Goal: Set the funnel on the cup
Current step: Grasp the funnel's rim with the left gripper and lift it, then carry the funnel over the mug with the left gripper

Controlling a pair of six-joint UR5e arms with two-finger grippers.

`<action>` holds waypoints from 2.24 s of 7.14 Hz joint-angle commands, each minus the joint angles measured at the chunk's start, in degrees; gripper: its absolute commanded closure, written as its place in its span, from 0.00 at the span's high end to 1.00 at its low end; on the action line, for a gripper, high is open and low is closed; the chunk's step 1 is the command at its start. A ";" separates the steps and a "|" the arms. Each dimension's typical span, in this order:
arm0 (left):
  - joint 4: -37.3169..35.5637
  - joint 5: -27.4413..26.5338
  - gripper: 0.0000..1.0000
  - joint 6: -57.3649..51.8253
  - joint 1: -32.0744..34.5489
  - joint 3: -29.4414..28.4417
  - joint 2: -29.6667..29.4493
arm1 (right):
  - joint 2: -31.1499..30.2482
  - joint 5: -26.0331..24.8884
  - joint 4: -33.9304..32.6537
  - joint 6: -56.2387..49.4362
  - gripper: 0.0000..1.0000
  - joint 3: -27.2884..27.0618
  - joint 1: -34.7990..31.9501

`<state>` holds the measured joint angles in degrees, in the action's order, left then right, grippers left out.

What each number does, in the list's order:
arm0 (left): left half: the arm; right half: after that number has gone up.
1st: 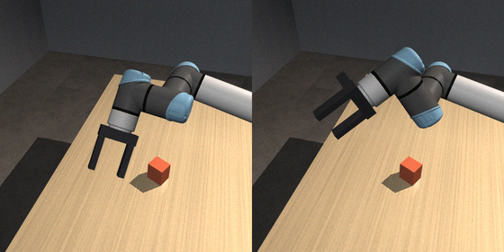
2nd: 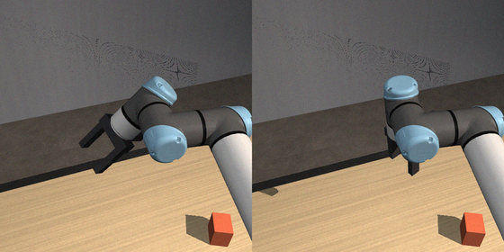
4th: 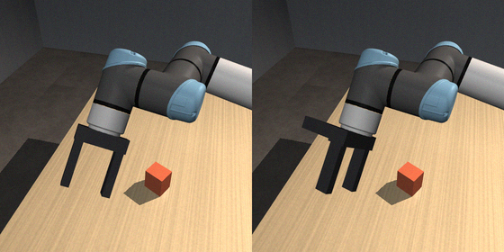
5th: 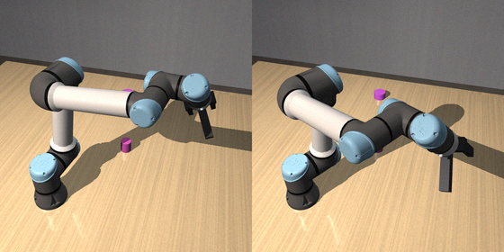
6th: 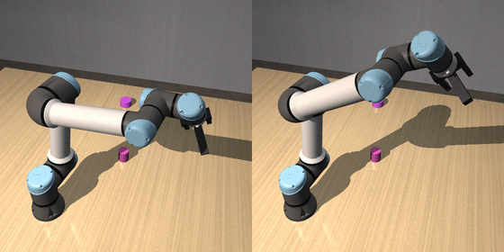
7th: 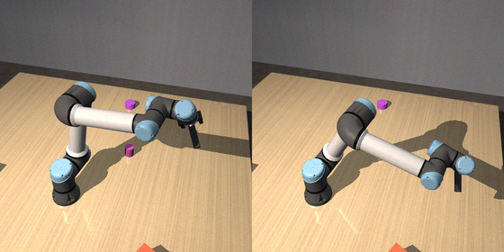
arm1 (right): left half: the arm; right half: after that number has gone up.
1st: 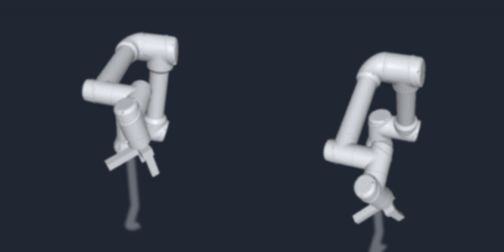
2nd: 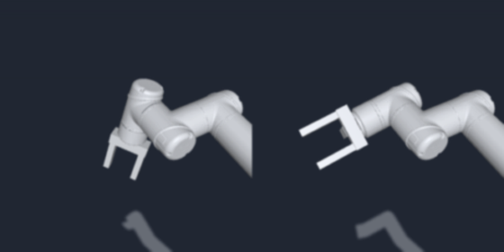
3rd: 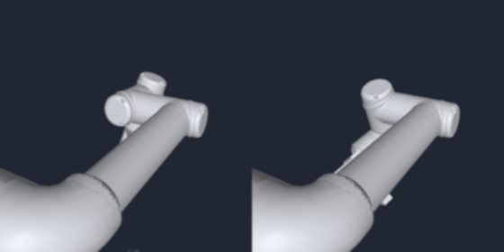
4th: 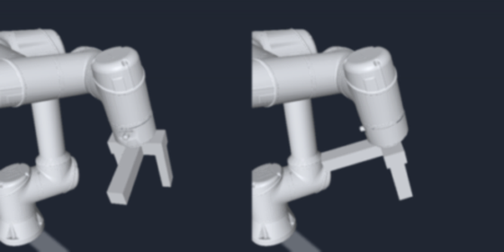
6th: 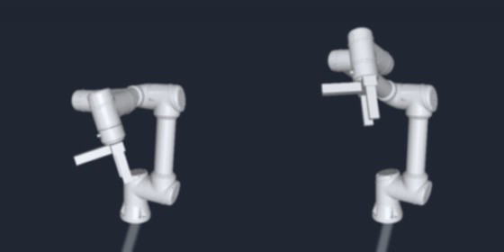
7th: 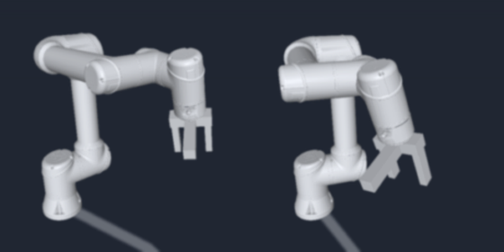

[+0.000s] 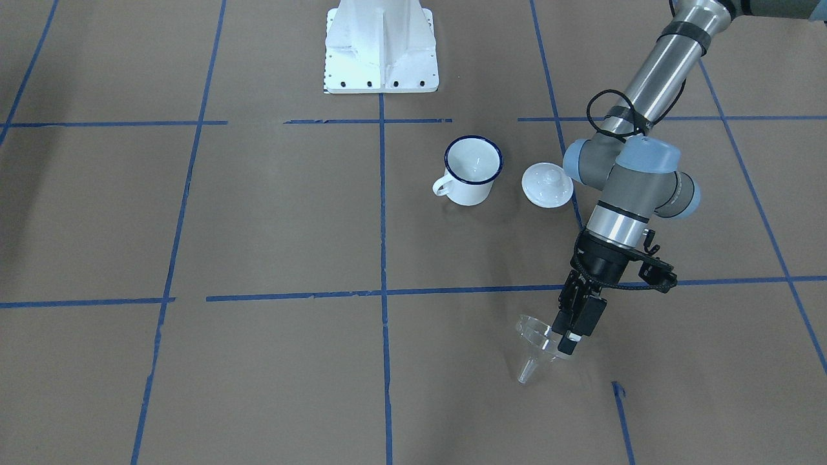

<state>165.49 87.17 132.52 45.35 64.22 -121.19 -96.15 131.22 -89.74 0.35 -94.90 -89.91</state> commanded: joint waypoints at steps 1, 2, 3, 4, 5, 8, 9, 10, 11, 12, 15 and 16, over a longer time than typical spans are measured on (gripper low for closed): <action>0.71 -0.25 0.68 -0.07 0.00 -1.99 -1.24 | 0.00 0.00 0.00 0.00 1.00 -0.03 0.00; 0.80 -0.25 0.42 -0.07 0.00 -2.00 -1.33 | 0.00 0.00 0.00 0.00 1.00 -0.03 0.00; 0.80 -0.25 0.29 -0.07 0.00 -2.26 -1.42 | 0.00 0.00 0.00 0.00 1.00 -0.03 0.00; 0.71 -0.25 0.04 -0.07 0.00 -2.35 -1.42 | 0.00 0.00 0.00 0.00 1.00 0.06 0.00; 0.71 -0.25 0.00 -0.16 0.00 -2.43 -1.51 | 0.00 0.00 0.00 0.00 1.00 -0.03 0.00; -0.16 0.45 0.00 -1.91 3.49 6.56 -1.60 | 0.00 0.00 0.00 0.00 1.00 -0.03 0.00; -5.13 1.68 0.00 -2.00 3.95 8.70 -1.59 | 0.00 0.00 0.00 0.00 1.00 -0.03 0.00; -15.36 8.82 0.00 -3.92 3.95 11.86 -1.68 | 0.00 0.00 0.00 0.00 1.00 0.06 0.00; -27.12 15.16 0.00 -5.15 3.95 19.03 -1.16 | 0.00 0.00 0.00 0.00 1.00 0.06 0.00; -41.16 18.53 0.00 -5.52 3.78 25.19 -1.42 | 0.00 0.00 0.00 0.00 1.00 0.06 0.00; -76.36 27.16 0.00 -17.29 3.69 38.75 -2.47 | 0.00 0.00 0.00 0.00 1.00 -0.03 0.00; -85.25 28.74 0.00 -17.73 3.43 42.35 -2.73 | 0.00 0.00 0.00 0.00 1.00 -0.03 0.00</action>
<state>91.81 113.77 115.99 48.95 102.06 -123.53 -96.15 131.22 -89.74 0.35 -94.91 -89.91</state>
